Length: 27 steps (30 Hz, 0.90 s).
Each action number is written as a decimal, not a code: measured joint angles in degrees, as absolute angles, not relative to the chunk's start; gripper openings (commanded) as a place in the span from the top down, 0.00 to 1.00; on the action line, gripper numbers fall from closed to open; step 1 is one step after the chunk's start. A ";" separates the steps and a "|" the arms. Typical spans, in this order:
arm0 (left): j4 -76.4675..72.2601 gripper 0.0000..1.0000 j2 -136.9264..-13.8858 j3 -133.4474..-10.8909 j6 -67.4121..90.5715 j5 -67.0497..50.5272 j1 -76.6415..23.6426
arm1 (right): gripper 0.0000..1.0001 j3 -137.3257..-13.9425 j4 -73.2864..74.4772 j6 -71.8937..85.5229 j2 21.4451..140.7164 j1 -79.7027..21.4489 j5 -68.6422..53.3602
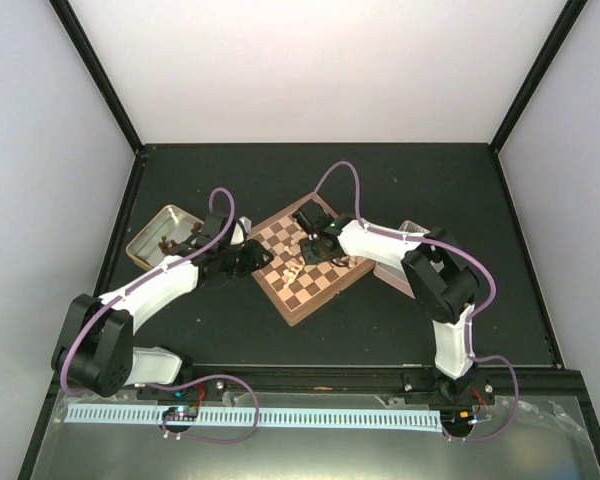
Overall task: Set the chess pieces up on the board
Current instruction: Pick up the chess piece from the chessboard.
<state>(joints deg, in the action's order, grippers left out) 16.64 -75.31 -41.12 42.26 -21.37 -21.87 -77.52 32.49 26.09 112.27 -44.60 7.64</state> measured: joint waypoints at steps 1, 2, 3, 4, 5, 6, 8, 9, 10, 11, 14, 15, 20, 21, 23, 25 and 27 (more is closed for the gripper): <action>16.64 0.63 -75.31 -41.12 42.26 -21.37 -21.87 | 0.79 -77.80 32.42 26.09 112.51 -44.60 7.84; 16.64 0.63 -75.31 -41.12 42.26 -21.37 -21.87 | 0.83 -78.00 32.29 26.09 112.60 -44.60 7.81; 16.62 0.63 -75.31 -41.12 42.26 -21.37 -21.87 | 0.86 -78.02 32.14 25.91 112.71 -44.60 7.88; 16.64 0.63 -75.31 -41.12 42.26 -21.37 -21.87 | 0.88 -78.02 32.03 25.91 112.77 -44.60 8.01; 16.64 0.63 -75.29 -41.12 42.26 -21.37 -21.87 | 0.88 -78.02 31.73 26.04 112.77 -44.60 8.03; 16.64 0.63 -75.24 -41.12 42.26 -21.37 -21.87 | 0.89 -78.00 31.44 25.82 112.77 -44.60 8.03; 16.60 0.62 -75.09 -41.12 42.26 -21.39 -21.87 | 0.89 -77.62 30.22 25.43 112.68 -44.60 7.90; 16.58 0.62 -74.85 -41.12 42.28 -21.45 -21.87 | 0.89 -76.99 28.95 24.97 112.40 -44.60 7.68; 16.56 0.61 -74.48 -41.12 42.30 -21.52 -21.87 | 0.89 -76.18 27.83 24.40 111.90 -44.60 7.38; 16.38 0.59 -73.84 -41.12 42.39 -21.67 -21.87 | 0.89 -75.20 26.61 23.86 111.20 -44.60 7.05; 14.83 0.55 -71.81 -41.12 42.92 -22.35 -21.87 | 0.89 -71.57 22.41 21.45 107.24 -44.60 5.43; 13.96 0.54 -71.13 -41.12 43.16 -22.70 -21.87 | 0.89 -70.48 20.86 20.60 105.47 -44.60 4.71; 8.75 0.48 -70.37 -41.12 44.53 -26.24 -21.87 | 0.89 -65.98 11.57 16.25 96.88 -44.58 -0.23; 7.81 0.47 -70.37 -41.12 44.80 -27.18 -21.87 | 0.89 -64.99 9.72 15.38 95.55 -44.58 -1.83; 4.91 0.44 -70.39 -41.12 45.54 -29.76 -21.87 | 0.89 -62.39 5.85 13.74 92.90 -44.58 -5.48; 2.15 0.42 -70.39 -41.12 46.09 -32.16 -21.87 | 0.89 -59.70 3.03 12.21 90.63 -44.60 -8.91; 0.05 0.42 -70.37 -41.12 46.35 -34.11 -21.87 | 0.89 -57.04 0.56 10.68 88.68 -44.60 -12.34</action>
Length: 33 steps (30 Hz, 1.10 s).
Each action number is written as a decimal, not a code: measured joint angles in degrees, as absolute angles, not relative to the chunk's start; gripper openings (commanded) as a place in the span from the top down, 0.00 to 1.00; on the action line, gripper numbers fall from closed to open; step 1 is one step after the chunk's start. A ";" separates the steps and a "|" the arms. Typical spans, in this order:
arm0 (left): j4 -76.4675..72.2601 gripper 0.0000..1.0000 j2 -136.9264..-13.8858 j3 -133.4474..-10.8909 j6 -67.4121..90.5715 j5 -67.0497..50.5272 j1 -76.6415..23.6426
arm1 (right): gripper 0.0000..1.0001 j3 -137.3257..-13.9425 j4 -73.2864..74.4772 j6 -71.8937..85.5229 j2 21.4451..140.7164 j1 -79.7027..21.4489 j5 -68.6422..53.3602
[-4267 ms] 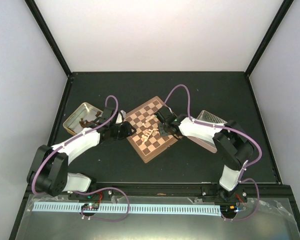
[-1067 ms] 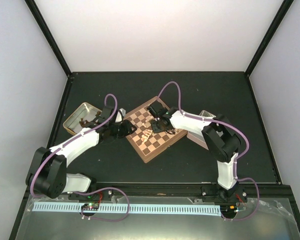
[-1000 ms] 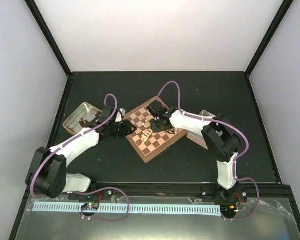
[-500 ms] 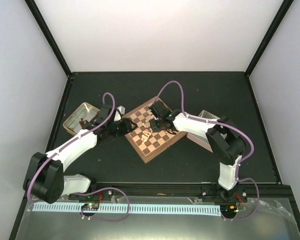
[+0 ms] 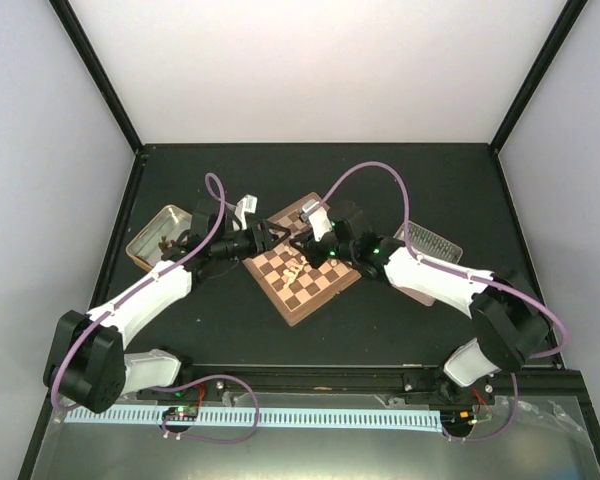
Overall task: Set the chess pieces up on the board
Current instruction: Pick up the chess piece from the chessboard.
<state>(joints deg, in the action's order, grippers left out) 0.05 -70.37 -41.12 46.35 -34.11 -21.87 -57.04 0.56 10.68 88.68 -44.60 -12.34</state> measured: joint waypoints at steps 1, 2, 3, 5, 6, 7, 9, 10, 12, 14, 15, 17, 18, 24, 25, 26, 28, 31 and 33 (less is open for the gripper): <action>-0.71 0.42 -70.37 -41.12 46.39 -34.92 -21.87 | 0.89 -56.01 -0.30 10.17 87.99 -44.58 -13.78; -1.23 0.43 -70.35 -41.12 46.44 -35.46 -21.87 | 0.89 -55.13 -1.15 9.65 87.42 -44.60 -15.07; -1.72 0.45 -70.22 -41.12 46.50 -36.14 -21.87 | 0.89 -54.52 -1.80 9.28 87.00 -44.60 -16.12; -2.33 0.52 -69.89 -41.12 46.54 -36.84 -21.87 | 0.88 -53.63 -3.01 8.86 86.43 -44.60 -17.93; -2.52 0.56 -69.71 -41.12 46.63 -37.15 -21.87 | 0.88 -53.41 -3.49 8.80 86.24 -44.58 -18.72; -2.66 0.59 -69.60 -41.12 46.68 -37.39 -21.87 | 0.88 -53.30 -4.16 8.75 86.06 -44.58 -19.53; -2.74 0.65 -69.45 -41.12 46.63 -37.65 -21.87 | 0.88 -53.25 -4.99 8.64 85.80 -44.60 -20.62; -2.83 0.68 -69.43 -41.12 46.54 -37.78 -21.87 | 0.87 -53.25 -5.26 8.62 85.60 -44.58 -21.10; -2.96 0.76 -69.43 -41.12 46.68 -37.91 -21.87 | 0.86 -53.25 -5.72 8.64 85.23 -44.60 -21.71; -3.01 0.87 -69.38 -41.12 46.61 -38.17 -21.87 | 0.82 -53.25 -6.17 8.78 85.06 -44.60 -22.02; -3.03 0.93 -69.34 -41.12 46.83 -38.33 -21.87 | 0.79 -53.25 -6.24 8.91 85.03 -44.58 -22.09; -3.31 0.98 -69.23 -41.12 46.78 -38.79 -21.87 | 0.69 -53.25 -6.22 9.37 85.03 -44.60 -22.09; -3.36 0.98 -69.14 -41.10 46.78 -39.05 -21.87 | 0.63 -53.25 -6.24 9.96 84.88 -44.58 -21.98; -3.09 0.99 -67.72 -41.15 48.88 -40.34 -21.87 | 0.38 -51.77 -7.84 16.73 78.46 -44.53 -21.10; -3.11 0.99 -67.29 -41.28 50.09 -40.58 -21.87 | 0.37 -51.53 -8.51 18.50 76.88 -44.40 -21.10; -3.16 0.98 -66.98 -41.60 51.24 -40.80 -21.87 | 0.37 -51.24 -9.61 20.43 75.37 -44.25 -21.17; -4.03 0.98 -66.57 -42.39 53.84 -41.08 -21.87 | 0.35 -49.98 -12.60 25.02 72.60 -43.83 -21.12; -7.29 0.98 -65.56 -43.53 59.35 -41.12 -21.87 | 0.35 -46.41 -17.89 34.79 69.08 -42.94 -20.49; -9.72 0.98 -64.84 -44.07 63.20 -40.93 -21.87 | 0.35 -43.97 -20.78 41.93 68.16 -42.46 -20.01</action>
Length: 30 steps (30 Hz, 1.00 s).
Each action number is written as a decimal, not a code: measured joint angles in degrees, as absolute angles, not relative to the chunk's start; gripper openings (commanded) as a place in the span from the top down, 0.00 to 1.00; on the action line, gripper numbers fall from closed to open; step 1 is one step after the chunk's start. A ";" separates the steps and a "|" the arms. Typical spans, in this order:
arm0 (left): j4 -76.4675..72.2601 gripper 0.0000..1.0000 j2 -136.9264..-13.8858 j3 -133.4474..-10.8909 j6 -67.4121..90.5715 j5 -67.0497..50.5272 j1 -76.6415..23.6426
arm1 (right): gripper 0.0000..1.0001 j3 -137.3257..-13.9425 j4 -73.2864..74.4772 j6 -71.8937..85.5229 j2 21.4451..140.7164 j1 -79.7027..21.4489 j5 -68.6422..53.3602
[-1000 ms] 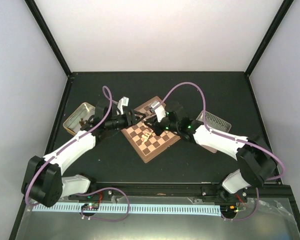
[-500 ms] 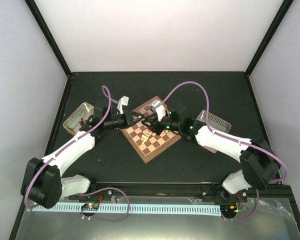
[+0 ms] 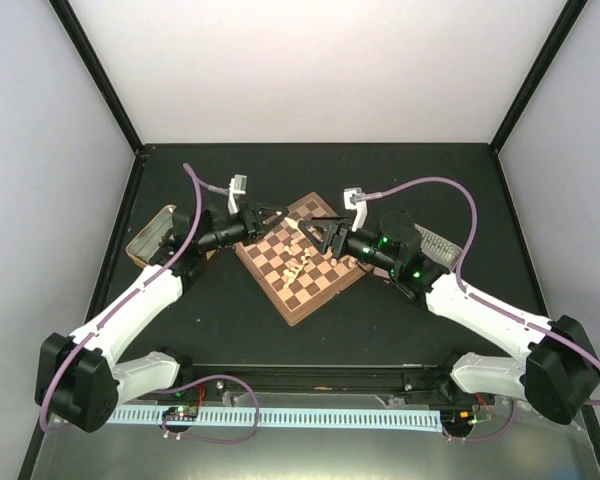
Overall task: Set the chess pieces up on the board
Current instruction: Pick up the chess piece from the chessboard.
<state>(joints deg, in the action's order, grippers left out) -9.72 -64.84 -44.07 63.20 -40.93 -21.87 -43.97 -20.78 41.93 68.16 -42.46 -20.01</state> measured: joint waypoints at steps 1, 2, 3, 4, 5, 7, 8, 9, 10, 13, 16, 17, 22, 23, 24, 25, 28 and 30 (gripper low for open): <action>-11.03 0.98 -64.53 -44.21 64.82 -40.82 -21.87 | 0.36 -43.00 -21.87 45.21 68.14 -42.22 -19.97; -12.49 0.98 -64.31 -44.25 66.87 -40.66 -21.87 | 0.37 -42.19 -22.87 48.40 68.23 -42.00 -19.99; -14.04 0.98 -64.10 -44.29 68.93 -40.49 -21.87 | 0.40 -41.60 -23.73 51.03 68.36 -41.85 -20.08; -15.16 0.98 -64.07 -44.40 70.72 -40.47 -21.87 | 0.42 -41.21 -24.86 53.78 68.66 -41.69 -20.51; -16.32 0.98 -64.07 -44.53 72.31 -40.32 -21.87 | 0.46 -41.15 -26.48 56.58 69.21 -41.63 -21.21; -18.96 0.98 -64.07 -44.56 75.81 -40.05 -21.87 | 0.53 -41.30 -30.81 61.32 70.70 -41.56 -22.94; -19.88 0.98 -64.07 -44.56 76.97 -39.94 -21.87 | 0.55 -41.39 -32.49 62.74 71.40 -41.56 -23.66; -20.73 0.98 -64.07 -44.56 78.22 -39.75 -21.87 | 0.57 -41.43 -34.46 64.60 72.18 -41.58 -24.25; -21.54 0.99 -64.07 -44.56 79.20 -39.59 -21.87 | 0.58 -41.43 -36.42 66.67 73.01 -41.58 -25.02; -22.85 0.98 -64.07 -44.56 80.90 -39.16 -21.87 | 0.63 -41.43 -40.29 70.43 74.65 -41.50 -25.98; -23.66 0.98 -64.05 -44.56 81.95 -38.81 -21.87 | 0.64 -41.43 -42.02 72.62 75.07 -41.45 -26.09; -23.79 0.98 -64.03 -44.56 82.15 -38.76 -21.87 | 0.64 -41.43 -42.41 73.01 75.07 -41.43 -26.09; -24.08 0.98 -63.59 -44.56 82.65 -38.57 -21.87 | 0.63 -41.43 -43.46 74.63 75.05 -41.06 -26.00; -24.08 0.98 -63.59 -44.56 82.70 -38.57 -21.87 | 0.65 -41.43 -43.48 74.85 75.05 -40.88 -25.93; -24.05 0.98 -63.59 -44.53 82.74 -38.57 -21.87 | 0.67 -41.43 -43.53 74.96 75.05 -40.73 -25.91; -24.05 0.98 -63.59 -44.53 82.74 -38.57 -21.87 | 0.69 -41.43 -43.55 75.22 75.05 -40.56 -25.89; -24.05 0.98 -63.59 -44.53 82.74 -38.52 -21.87 | 0.75 -41.43 -43.72 75.48 75.05 -40.25 -25.91; -24.05 0.98 -63.59 -44.53 82.74 -38.52 -21.87 | 0.78 -41.43 -43.77 75.50 75.05 -40.07 -25.91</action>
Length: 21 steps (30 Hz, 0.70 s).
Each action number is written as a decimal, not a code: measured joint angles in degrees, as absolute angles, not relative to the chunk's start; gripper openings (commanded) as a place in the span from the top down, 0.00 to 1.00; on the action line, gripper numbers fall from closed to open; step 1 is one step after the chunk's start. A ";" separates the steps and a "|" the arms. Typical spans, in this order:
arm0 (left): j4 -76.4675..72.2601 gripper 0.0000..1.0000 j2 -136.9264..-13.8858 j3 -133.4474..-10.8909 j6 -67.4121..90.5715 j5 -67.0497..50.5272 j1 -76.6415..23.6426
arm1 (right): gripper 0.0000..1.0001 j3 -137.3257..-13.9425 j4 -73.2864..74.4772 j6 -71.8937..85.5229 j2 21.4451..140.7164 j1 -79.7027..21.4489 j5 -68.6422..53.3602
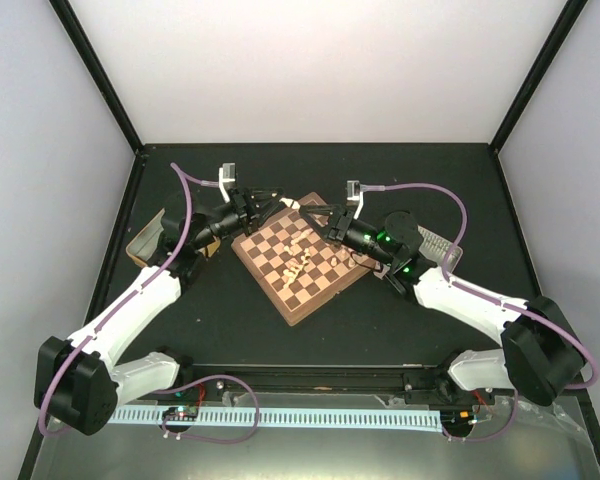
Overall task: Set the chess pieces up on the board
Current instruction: Pick up the chess piece from the chessboard.
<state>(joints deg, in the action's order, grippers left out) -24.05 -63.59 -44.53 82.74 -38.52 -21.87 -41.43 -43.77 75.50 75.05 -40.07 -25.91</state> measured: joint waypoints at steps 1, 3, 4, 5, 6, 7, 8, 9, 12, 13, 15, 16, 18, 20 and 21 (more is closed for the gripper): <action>-24.05 0.98 -63.59 -44.53 82.74 -38.52 -21.87 | 0.80 -41.43 -43.79 75.68 75.05 -39.97 -25.93; -24.05 0.98 -63.59 -44.53 82.74 -38.52 -21.87 | 0.82 -41.43 -43.79 75.79 75.05 -39.86 -25.98; -24.05 0.99 -63.59 -44.51 82.74 -38.52 -21.87 | 0.83 -41.43 -43.83 75.81 75.05 -39.81 -25.98; -24.05 0.98 -63.59 -44.51 82.74 -38.52 -21.87 | 0.84 -41.43 -43.83 75.88 75.05 -39.77 -26.00; -24.05 0.98 -63.59 -44.51 82.74 -38.52 -21.87 | 0.84 -41.43 -43.83 75.90 75.05 -39.75 -26.00; -24.05 0.98 -63.59 -44.51 82.74 -38.52 -21.87 | 0.84 -41.43 -43.83 75.96 75.05 -39.72 -26.04; -24.05 0.98 -63.59 -44.51 82.74 -38.52 -21.87 | 0.83 -41.43 -43.90 76.01 75.05 -39.72 -26.06; -24.05 0.99 -63.59 -44.51 82.74 -38.52 -21.87 | 0.82 -41.43 -43.94 75.99 75.05 -39.70 -26.06; -24.03 0.98 -63.59 -44.51 82.70 -38.52 -21.87 | 0.74 -41.43 -44.12 75.92 75.05 -39.66 -26.13; -24.01 0.98 -63.59 -44.51 82.70 -38.52 -21.87 | 0.73 -41.45 -44.21 75.96 75.05 -39.62 -26.13; -24.01 0.98 -63.59 -44.51 82.70 -38.52 -21.87 | 0.72 -41.56 -44.45 75.92 75.05 -39.51 -26.28; -23.99 0.99 -63.59 -44.51 82.70 -38.52 -21.87 | 0.73 -41.69 -44.58 75.88 75.05 -39.48 -26.48; -23.99 0.99 -63.59 -44.51 82.70 -38.52 -21.87 | 0.77 -41.95 -44.80 75.81 75.05 -39.46 -26.79; -23.97 0.98 -63.59 -44.51 82.70 -38.52 -21.87 | 0.78 -42.15 -45.04 75.77 75.05 -39.44 -27.16; -23.97 0.98 -63.59 -44.51 82.67 -38.52 -21.87 | 0.78 -42.22 -45.15 75.72 75.05 -39.44 -27.27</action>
<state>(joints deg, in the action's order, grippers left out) -23.97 -63.59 -44.51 82.67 -38.52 -21.87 -42.22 -45.15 75.72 75.05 -39.44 -27.27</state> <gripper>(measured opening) 0.114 0.228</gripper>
